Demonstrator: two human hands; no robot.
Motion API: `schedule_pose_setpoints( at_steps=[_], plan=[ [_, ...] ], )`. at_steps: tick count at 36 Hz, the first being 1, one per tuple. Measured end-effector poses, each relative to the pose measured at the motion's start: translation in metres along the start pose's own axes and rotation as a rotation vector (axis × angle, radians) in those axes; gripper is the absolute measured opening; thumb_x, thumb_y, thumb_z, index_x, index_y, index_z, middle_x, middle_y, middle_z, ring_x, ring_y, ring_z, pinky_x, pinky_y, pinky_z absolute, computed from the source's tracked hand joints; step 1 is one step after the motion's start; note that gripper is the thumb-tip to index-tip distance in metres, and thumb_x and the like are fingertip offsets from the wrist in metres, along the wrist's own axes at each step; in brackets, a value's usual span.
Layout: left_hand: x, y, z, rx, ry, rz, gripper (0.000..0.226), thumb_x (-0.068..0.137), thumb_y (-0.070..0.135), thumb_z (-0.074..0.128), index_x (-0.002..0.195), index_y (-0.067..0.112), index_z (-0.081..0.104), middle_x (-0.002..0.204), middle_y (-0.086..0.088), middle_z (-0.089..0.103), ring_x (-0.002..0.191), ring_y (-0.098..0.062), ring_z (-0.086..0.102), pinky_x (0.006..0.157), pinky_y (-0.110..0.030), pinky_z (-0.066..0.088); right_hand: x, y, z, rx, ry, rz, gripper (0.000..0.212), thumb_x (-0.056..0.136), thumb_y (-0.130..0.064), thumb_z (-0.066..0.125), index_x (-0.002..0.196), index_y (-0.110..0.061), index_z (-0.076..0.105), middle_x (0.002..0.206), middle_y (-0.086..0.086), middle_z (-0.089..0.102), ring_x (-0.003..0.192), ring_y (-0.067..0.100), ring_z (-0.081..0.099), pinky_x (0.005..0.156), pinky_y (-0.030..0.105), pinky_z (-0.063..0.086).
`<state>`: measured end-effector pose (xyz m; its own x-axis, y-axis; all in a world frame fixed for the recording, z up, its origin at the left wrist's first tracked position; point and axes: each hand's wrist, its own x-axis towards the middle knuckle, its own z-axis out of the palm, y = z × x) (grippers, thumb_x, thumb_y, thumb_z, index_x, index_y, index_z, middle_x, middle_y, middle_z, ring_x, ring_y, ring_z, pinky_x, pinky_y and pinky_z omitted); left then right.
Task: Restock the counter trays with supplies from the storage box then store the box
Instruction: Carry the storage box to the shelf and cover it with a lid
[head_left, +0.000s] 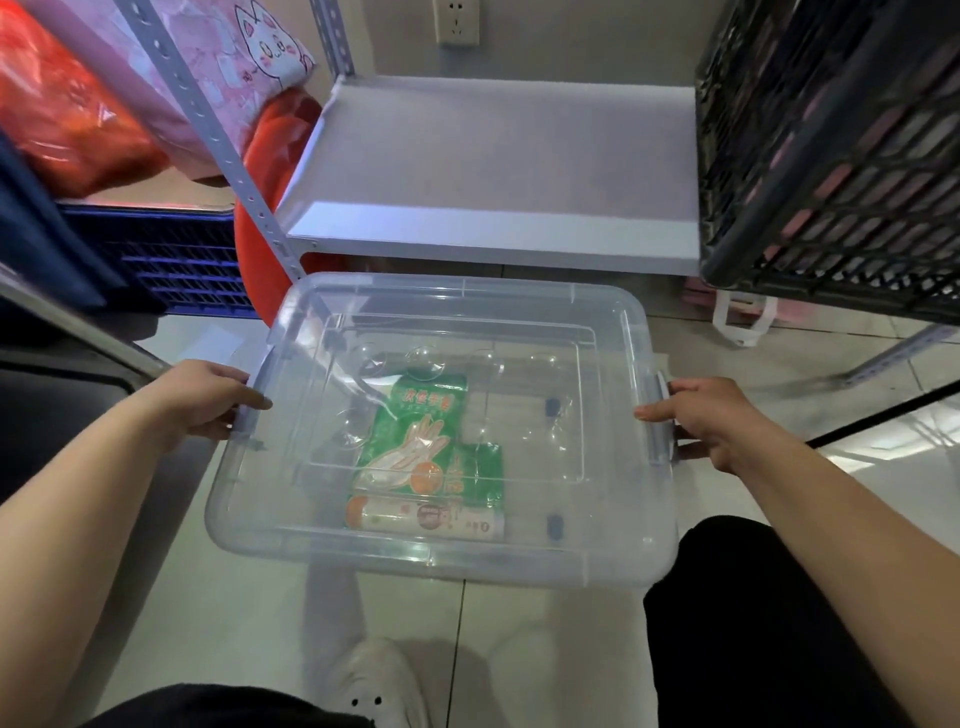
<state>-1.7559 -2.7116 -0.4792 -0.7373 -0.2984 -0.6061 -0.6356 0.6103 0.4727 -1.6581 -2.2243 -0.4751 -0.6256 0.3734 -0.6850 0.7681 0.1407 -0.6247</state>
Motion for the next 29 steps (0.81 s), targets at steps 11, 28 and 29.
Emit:
schedule_pose_setpoints(
  at_steps=[11, 28, 29],
  plan=[
    [-0.002, 0.007, 0.000, 0.003, 0.046, -0.016, 0.035, 0.073, 0.008, 0.084, 0.103, -0.004, 0.071, 0.085, -0.016, 0.061, 0.071, -0.032, 0.058, 0.077, -0.044, 0.060, 0.001, -0.002, 0.008, -0.050, 0.059, -0.084, 0.020, 0.076, 0.003, 0.077, 0.077, -0.013, 0.064, 0.086, 0.015, 0.071, 0.077, 0.034, 0.069, 0.062, 0.042, 0.059],
    [-0.001, -0.016, -0.004, -0.132, -0.083, -0.020, 0.063, 0.074, 0.025, 0.084, 0.132, 0.020, 0.061, 0.118, -0.007, 0.067, 0.097, -0.027, 0.067, 0.081, -0.043, 0.058, -0.006, 0.017, 0.016, 0.068, 0.079, -0.095, 0.038, 0.082, -0.009, 0.076, 0.119, -0.010, 0.066, 0.084, 0.009, 0.067, 0.065, 0.022, 0.059, 0.062, 0.033, 0.054],
    [-0.002, -0.020, -0.004, -0.151, -0.117, -0.015, 0.063, 0.075, 0.026, 0.083, 0.133, 0.024, 0.060, 0.122, -0.006, 0.067, 0.102, -0.029, 0.067, 0.082, -0.045, 0.058, -0.007, 0.020, 0.015, 0.073, 0.066, -0.086, 0.032, 0.083, -0.009, 0.075, 0.114, -0.008, 0.068, 0.079, 0.008, 0.066, 0.063, 0.021, 0.058, 0.062, 0.033, 0.053]
  ],
)
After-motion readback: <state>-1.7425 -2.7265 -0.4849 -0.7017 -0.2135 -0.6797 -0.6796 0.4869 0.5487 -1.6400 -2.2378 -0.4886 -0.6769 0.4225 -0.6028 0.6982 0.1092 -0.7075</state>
